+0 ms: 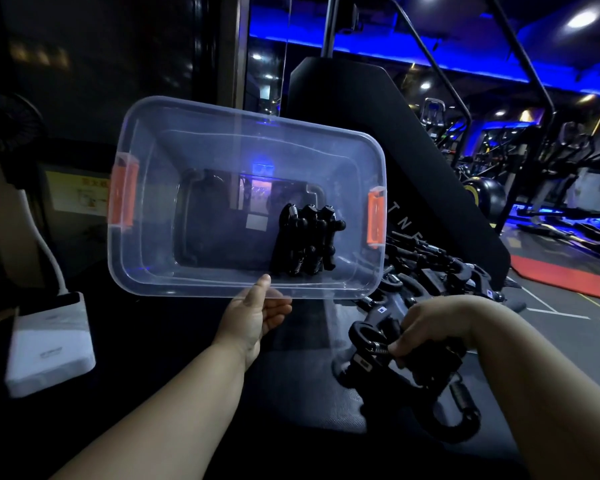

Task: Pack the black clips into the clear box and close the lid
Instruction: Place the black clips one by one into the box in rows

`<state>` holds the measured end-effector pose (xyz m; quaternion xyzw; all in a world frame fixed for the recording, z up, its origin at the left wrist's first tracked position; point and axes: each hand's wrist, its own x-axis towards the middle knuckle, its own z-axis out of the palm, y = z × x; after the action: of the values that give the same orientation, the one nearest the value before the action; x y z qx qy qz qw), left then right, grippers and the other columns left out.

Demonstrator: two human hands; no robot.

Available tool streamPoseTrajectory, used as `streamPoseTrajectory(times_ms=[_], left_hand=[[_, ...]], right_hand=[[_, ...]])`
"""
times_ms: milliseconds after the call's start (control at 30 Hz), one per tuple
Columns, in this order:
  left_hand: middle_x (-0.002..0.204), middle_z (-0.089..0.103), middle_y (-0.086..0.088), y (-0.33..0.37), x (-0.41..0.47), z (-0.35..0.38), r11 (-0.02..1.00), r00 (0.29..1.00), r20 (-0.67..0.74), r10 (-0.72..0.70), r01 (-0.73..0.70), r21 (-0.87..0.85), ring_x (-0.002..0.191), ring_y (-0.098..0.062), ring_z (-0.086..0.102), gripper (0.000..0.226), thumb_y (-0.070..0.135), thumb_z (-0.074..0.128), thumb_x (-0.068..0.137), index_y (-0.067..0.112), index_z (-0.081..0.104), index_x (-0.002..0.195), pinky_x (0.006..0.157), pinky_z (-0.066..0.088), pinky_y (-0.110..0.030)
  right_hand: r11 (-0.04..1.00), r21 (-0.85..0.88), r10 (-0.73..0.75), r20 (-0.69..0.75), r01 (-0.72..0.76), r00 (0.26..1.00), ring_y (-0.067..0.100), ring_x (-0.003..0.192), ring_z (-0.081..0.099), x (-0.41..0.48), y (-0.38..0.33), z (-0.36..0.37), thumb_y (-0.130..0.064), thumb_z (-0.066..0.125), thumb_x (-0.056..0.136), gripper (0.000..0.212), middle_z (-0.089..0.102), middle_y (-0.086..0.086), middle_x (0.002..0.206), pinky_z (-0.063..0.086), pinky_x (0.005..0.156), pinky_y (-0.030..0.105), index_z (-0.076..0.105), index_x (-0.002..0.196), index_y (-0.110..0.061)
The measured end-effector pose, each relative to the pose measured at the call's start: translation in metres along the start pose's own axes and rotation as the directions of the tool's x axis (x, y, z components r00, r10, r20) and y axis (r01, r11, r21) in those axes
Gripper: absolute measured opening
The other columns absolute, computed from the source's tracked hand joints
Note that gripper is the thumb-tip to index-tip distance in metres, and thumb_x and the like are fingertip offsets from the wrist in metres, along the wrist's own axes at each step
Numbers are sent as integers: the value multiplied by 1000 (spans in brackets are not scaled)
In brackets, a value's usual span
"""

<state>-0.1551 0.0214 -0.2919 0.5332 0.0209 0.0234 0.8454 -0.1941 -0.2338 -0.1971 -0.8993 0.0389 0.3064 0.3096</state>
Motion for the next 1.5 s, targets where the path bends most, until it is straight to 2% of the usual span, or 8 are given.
streamPoseTrajectory(times_ms=[200, 467, 767, 900, 1000, 1133, 1367, 1500], left_hand=[[70, 71, -5, 0, -1, 0, 1000, 1000, 4, -2, 2, 6, 62, -13, 67, 33, 35, 49, 96, 10, 58, 77, 63, 51, -24], [69, 71, -6, 0, -2, 0, 1000, 1000, -1, 2, -2, 4, 64, -15, 66, 34, 34, 48, 97, 10, 58, 75, 63, 50, -25], [69, 70, -6, 1, -2, 1, 1000, 1000, 4, 3, -3, -4, 62, -14, 65, 33, 33, 48, 97, 10, 57, 75, 63, 49, -25], [68, 70, -5, 1, -2, 1, 1000, 1000, -5, 0, 0, -3, 62, -14, 65, 33, 33, 48, 97, 9, 57, 76, 63, 50, -25], [67, 70, -5, 1, -2, 2, 1000, 1000, -10, -1, 1, -1, 62, -15, 65, 33, 34, 49, 97, 9, 58, 77, 61, 50, -24], [70, 69, -6, 2, -2, 1, 1000, 1000, -6, 5, -5, 4, 64, -16, 65, 34, 34, 49, 97, 9, 58, 77, 63, 50, -25], [68, 69, -5, 0, 0, -1, 1000, 1000, 0, -3, 3, -16, 60, -13, 64, 32, 35, 51, 95, 7, 59, 83, 61, 50, -24], [64, 68, -4, 0, 1, -1, 999, 1000, -16, -1, 0, -34, 57, -13, 64, 29, 33, 53, 94, 8, 59, 82, 54, 50, -21]], right_hand=[[999, -29, -16, 11, 16, 1000, 12, 63, 67, 2, 9, 3, -29, 78, 75, 24, 71, 2, 72, 51, 62, 24, 69, 80, -8], [982, 177, -78, 58, 66, 995, 9, 47, 60, 5, 13, 9, -21, 67, 83, 20, 64, 1, 57, 48, 48, 19, 63, 70, -6], [897, 403, -257, 142, 181, 956, 10, 44, 53, 17, 15, 12, -34, 81, 71, 27, 61, 4, 60, 43, 46, 19, 72, 74, -9], [762, 577, -369, 17, 293, 929, 22, 57, 65, 25, 6, 17, -23, 69, 81, 24, 66, 15, 72, 52, 51, 27, 70, 86, 1], [733, 556, -413, -94, 392, 906, 31, 70, 61, 27, -10, 24, -36, 80, 72, 42, 64, 20, 82, 47, 63, 33, 68, 93, -2], [617, 601, -399, -318, 508, 860, 23, 60, 66, 29, -37, 32, -26, 63, 82, 27, 66, 14, 70, 54, 57, 29, 64, 91, -1], [581, 613, -293, -456, 535, 840, 26, 56, 58, 37, -74, 32, -11, 48, 92, 14, 60, 17, 75, 46, 46, 26, 61, 90, -7], [513, 607, -293, -541, 607, 788, 24, 57, 59, 47, -94, 30, -3, 44, 89, 14, 63, 14, 69, 46, 53, 30, 57, 89, -7]])
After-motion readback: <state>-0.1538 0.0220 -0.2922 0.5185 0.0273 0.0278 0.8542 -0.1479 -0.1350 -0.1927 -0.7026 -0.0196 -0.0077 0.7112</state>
